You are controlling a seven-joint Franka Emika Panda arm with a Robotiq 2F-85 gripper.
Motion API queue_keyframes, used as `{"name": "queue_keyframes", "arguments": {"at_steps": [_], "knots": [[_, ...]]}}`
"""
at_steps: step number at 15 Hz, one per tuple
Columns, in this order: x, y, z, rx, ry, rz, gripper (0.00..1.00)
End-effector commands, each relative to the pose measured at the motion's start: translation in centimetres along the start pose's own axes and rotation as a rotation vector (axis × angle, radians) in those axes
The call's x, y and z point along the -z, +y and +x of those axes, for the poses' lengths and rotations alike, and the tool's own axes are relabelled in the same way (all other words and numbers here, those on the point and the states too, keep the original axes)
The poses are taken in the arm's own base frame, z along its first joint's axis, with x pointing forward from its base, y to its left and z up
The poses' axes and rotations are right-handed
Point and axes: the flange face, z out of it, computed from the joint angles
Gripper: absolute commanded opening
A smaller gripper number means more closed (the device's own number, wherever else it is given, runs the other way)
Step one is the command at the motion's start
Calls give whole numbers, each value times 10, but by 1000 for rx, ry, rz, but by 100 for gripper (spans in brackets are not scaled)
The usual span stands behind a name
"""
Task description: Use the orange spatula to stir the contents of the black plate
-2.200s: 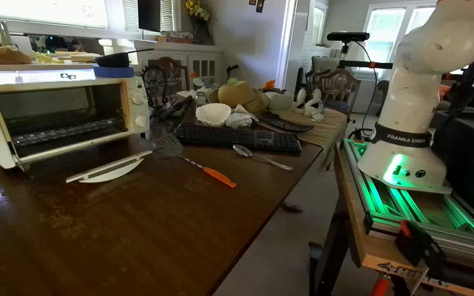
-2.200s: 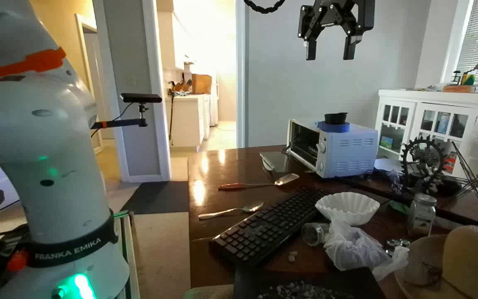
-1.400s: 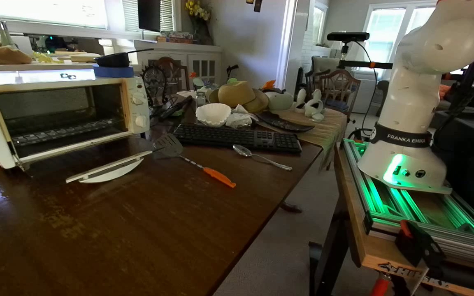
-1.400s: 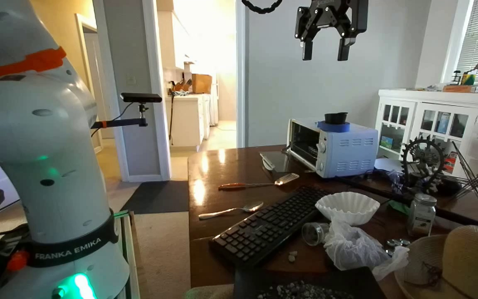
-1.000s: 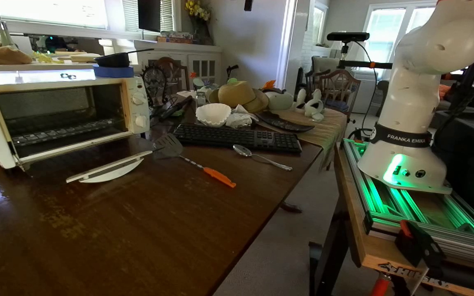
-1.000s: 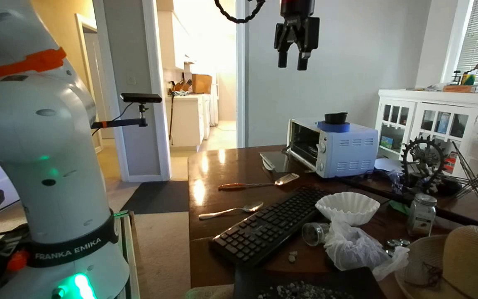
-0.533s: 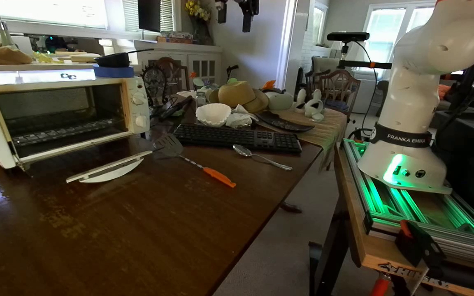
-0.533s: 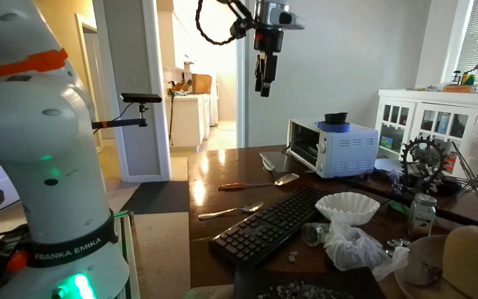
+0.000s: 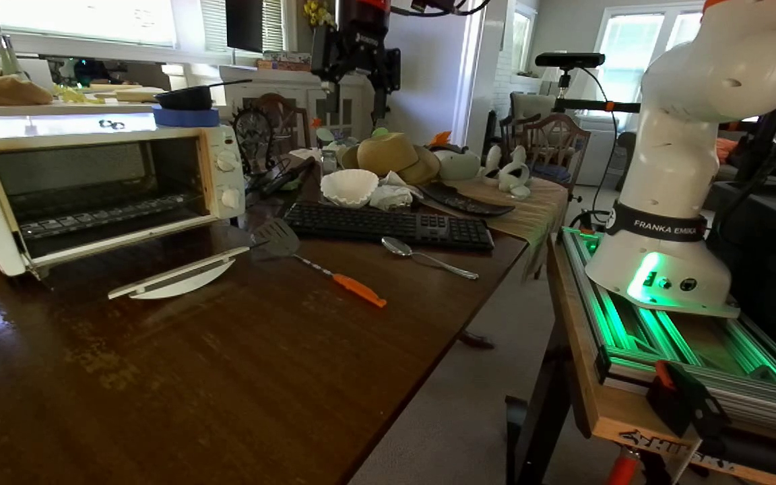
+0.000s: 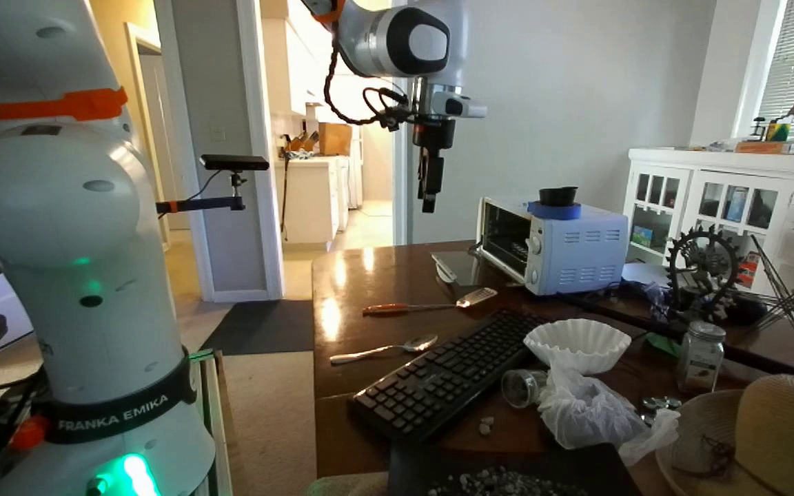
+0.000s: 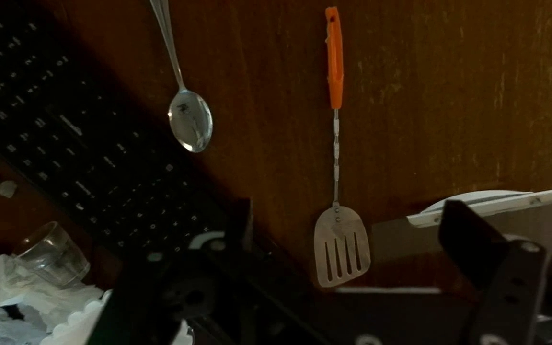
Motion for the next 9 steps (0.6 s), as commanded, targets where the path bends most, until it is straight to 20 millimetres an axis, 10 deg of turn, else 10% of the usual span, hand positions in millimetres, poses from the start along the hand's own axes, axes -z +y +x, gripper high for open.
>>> {"name": "queue_keyframes", "arguments": {"at_steps": [1, 8, 9], "knots": [[-39, -18, -4, 34, -27, 8, 100], [-109, -27, -4, 88, -22, -137, 100], [-93, -28, -6, 78, -49, -103, 100]]}}
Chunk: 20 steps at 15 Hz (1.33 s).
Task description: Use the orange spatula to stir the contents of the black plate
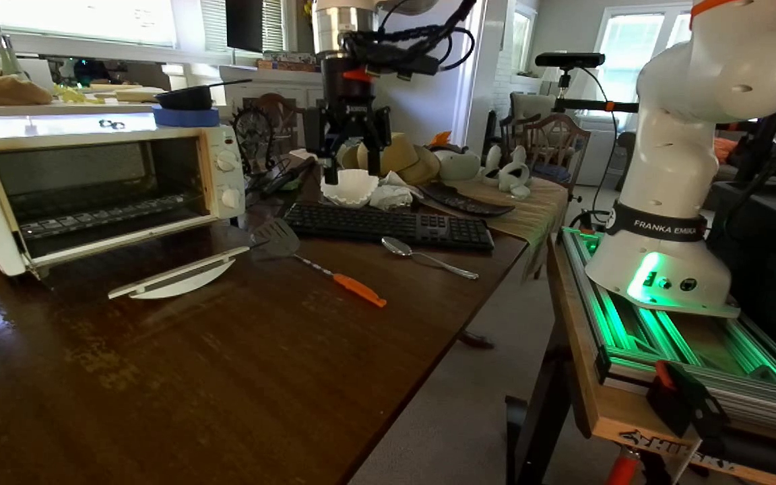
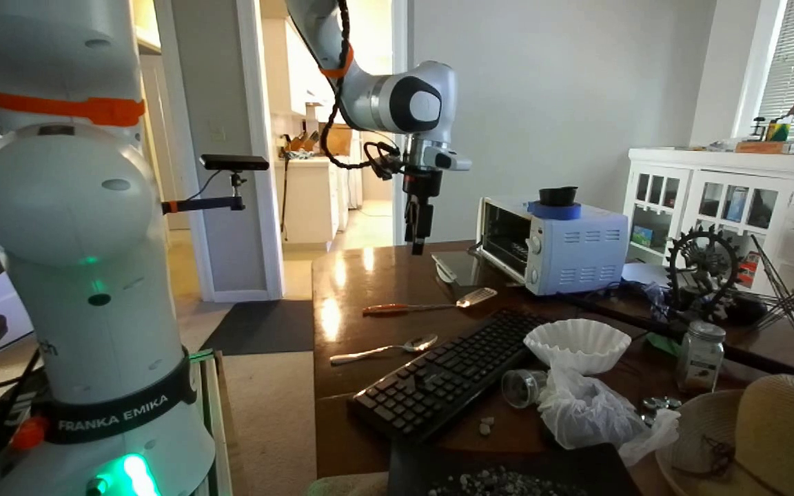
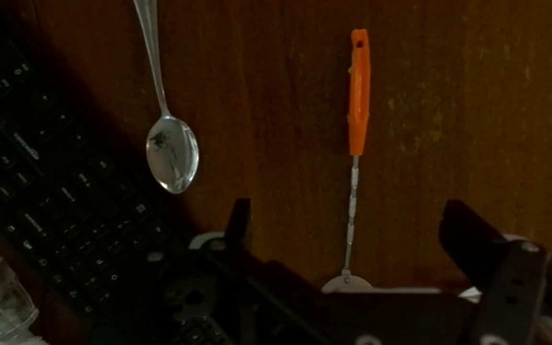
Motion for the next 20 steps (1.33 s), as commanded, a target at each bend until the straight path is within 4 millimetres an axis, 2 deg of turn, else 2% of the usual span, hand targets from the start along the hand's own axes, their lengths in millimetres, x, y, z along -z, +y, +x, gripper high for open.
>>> {"name": "queue_keyframes", "arguments": {"at_steps": [1, 7, 13, 20], "knots": [[-5, 0, 1, 1, -6, -8, 100], [-2, -4, 3, 5, 17, 21, 100], [-37, -35, -23, 103, 4, -55, 100], [-73, -48, -43, 108, 39, -16, 100]]}}
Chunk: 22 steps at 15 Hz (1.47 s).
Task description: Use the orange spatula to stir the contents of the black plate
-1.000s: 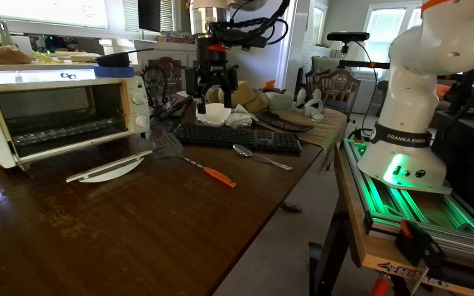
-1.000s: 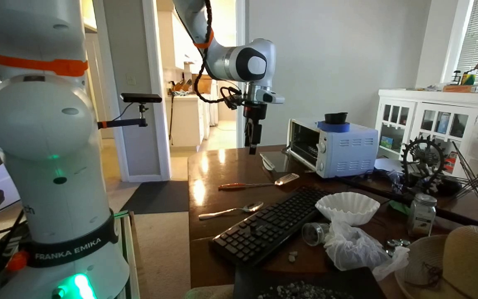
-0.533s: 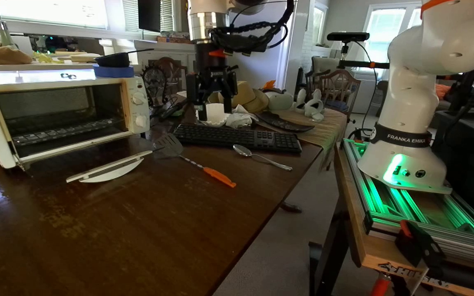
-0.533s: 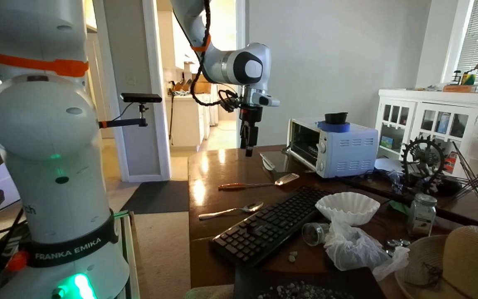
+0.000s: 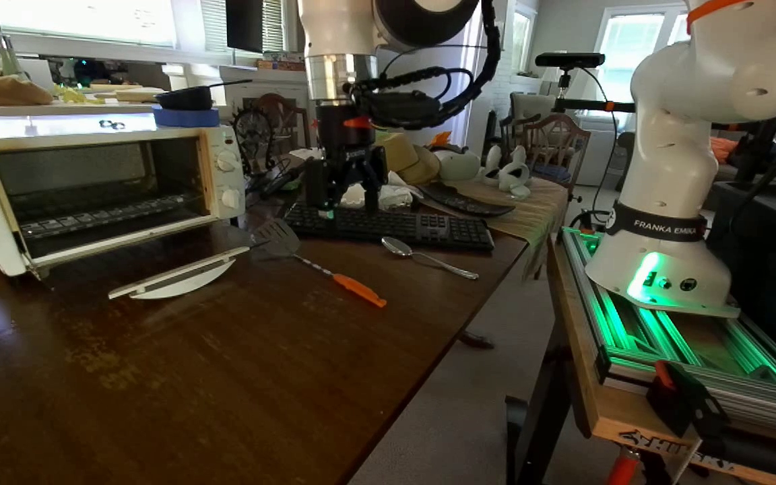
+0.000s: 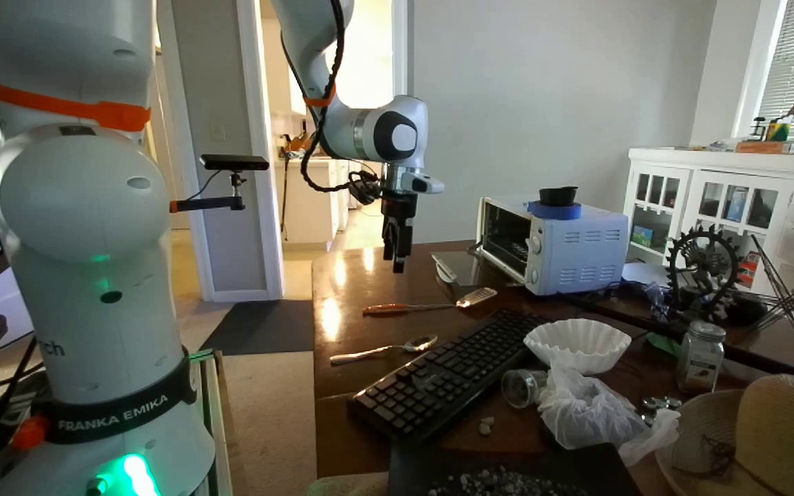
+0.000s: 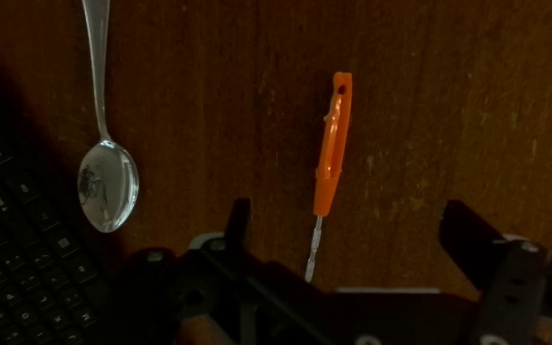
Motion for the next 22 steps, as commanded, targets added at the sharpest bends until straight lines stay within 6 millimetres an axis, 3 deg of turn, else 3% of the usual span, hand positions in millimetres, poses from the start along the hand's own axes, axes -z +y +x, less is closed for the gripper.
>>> {"name": "queue_keyframes", "arguments": {"at_steps": [1, 8, 13, 16, 19, 22], "knots": [[-24, -5, -10, -18, 33, 25, 100], [-60, 0, -18, -29, 54, 57, 100], [-74, 6, -19, -42, 59, 65, 100], [-81, 10, -19, -47, 61, 66, 74], [-86, 11, -19, -48, 54, 59, 71], [-88, 10, -17, -44, 50, 54, 80]]}}
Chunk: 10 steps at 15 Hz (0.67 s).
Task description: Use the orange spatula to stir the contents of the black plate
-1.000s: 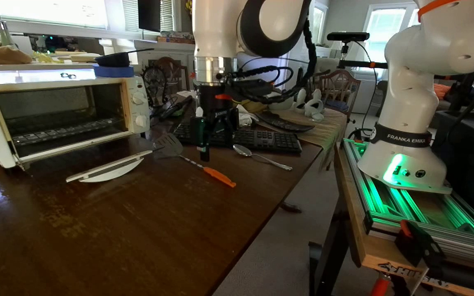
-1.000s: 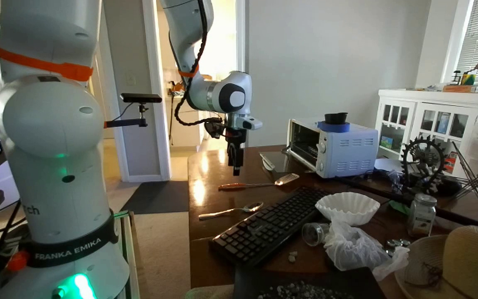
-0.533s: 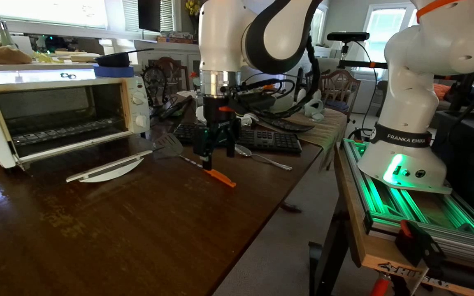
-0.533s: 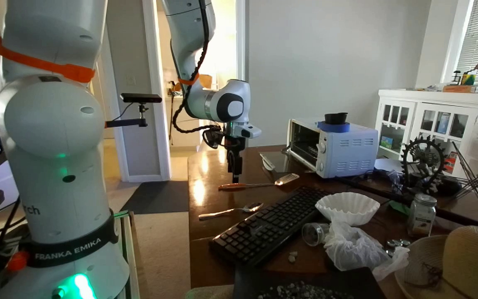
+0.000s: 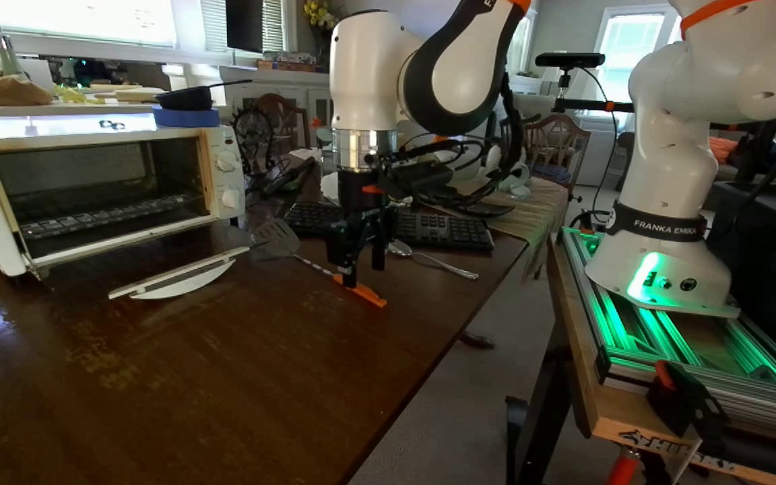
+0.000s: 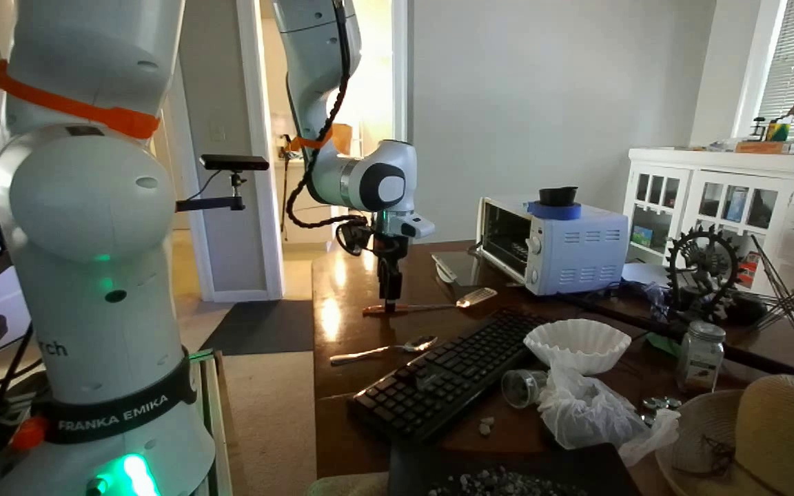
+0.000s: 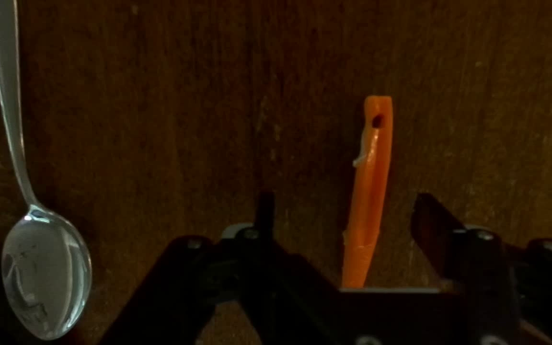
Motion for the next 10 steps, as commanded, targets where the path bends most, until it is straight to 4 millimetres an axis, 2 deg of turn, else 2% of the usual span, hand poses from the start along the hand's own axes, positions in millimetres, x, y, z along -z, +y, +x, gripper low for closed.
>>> {"name": "queue_keyframes", "arguments": {"at_steps": [1, 3, 8, 9, 10], "knots": [[-6, -4, -1, -7, 9, 1, 82], [-7, -5, 0, -4, 8, 0, 71], [-8, -8, 1, -1, 5, -3, 64], [-8, -8, 2, 0, 4, -4, 67], [-8, -9, 3, 1, 3, -5, 66]]}}
